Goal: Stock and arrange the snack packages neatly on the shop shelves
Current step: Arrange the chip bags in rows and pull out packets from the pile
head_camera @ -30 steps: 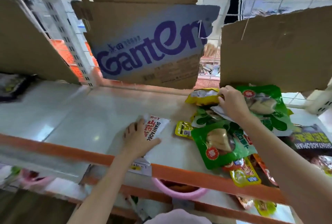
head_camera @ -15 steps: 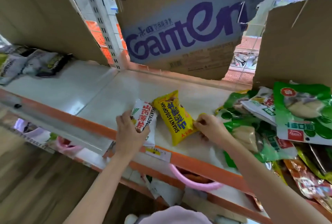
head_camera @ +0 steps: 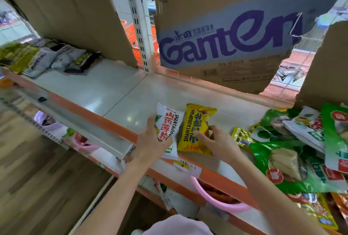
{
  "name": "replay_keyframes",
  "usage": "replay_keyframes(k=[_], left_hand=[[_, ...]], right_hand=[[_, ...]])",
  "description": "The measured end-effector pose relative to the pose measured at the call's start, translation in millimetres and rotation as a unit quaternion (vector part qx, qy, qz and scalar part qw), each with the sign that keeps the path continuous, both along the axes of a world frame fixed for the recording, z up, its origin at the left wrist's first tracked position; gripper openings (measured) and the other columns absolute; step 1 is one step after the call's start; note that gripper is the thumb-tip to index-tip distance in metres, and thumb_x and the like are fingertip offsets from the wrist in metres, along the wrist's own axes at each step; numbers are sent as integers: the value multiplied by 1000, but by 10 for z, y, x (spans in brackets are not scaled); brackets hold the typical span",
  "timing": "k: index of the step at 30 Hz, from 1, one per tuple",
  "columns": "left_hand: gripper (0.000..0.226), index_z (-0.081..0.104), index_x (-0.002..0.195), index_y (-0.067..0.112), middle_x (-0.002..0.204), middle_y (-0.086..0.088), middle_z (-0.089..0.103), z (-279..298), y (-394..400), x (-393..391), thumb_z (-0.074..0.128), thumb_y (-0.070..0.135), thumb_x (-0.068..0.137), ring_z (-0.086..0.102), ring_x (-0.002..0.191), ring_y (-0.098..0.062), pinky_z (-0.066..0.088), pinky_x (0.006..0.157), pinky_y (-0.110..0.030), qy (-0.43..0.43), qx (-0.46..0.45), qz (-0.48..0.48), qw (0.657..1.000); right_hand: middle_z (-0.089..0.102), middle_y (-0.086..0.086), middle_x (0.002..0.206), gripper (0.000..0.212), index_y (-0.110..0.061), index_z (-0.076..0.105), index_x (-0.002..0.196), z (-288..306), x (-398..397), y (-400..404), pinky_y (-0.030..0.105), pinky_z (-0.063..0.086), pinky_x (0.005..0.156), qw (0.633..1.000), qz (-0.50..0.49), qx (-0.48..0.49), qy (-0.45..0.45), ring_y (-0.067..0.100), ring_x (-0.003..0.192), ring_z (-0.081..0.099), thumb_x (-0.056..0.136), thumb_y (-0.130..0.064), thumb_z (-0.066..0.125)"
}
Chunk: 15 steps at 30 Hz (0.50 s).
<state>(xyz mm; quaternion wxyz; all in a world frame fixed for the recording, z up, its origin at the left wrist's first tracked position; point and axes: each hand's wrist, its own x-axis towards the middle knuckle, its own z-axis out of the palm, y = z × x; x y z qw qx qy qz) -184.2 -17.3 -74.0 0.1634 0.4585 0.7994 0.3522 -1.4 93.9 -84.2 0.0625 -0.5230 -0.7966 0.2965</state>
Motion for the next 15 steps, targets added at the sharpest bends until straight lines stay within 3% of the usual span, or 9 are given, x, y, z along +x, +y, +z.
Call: replay_keyframes(k=[2,4,10,14,15], left_hand=[[75,27,132,29,104,8,58,-13,-66,-74,75,24,75,62,80,-10,53,63,-22,-2,25,7,1000],[77,26,133,30,106,11,54,-22,-183,-193,76,23,74,62,83,-7,53,62,-18,1,39,9,999],[77,27,132,35,113,13,54,-69,-658,-757,76,24,75,60,87,0,51,67,-12,-48,54,81,994],[78,28,135,35,106,29,48,-102,-936,-1103,76,24,75,56,87,12,44,64,0,-81,82,132,985],[77,29,134,36,104,31,47,-115,-1001,-1187,76,23,75,55,87,15,42,64,2,-89,86,142,982]], right_hand=[[61,7,106,67,-14,50,111,-35,-132,-23,33,42,72,1000,10,0,-3,27,98,58,76,-71,50],[60,8,104,58,-12,49,107,-43,-279,-34,31,37,69,1000,7,-17,13,28,98,56,79,-61,57],[44,-5,67,26,-14,41,88,-138,-879,-304,30,25,56,993,18,-2,115,20,66,43,88,-31,60],[49,-14,67,10,-17,50,90,-113,-1343,-487,8,33,54,975,15,-21,221,1,61,45,89,-19,60],[54,-14,70,9,-18,56,95,-94,-1452,-530,9,35,57,968,16,-37,246,3,64,49,88,-16,61]])
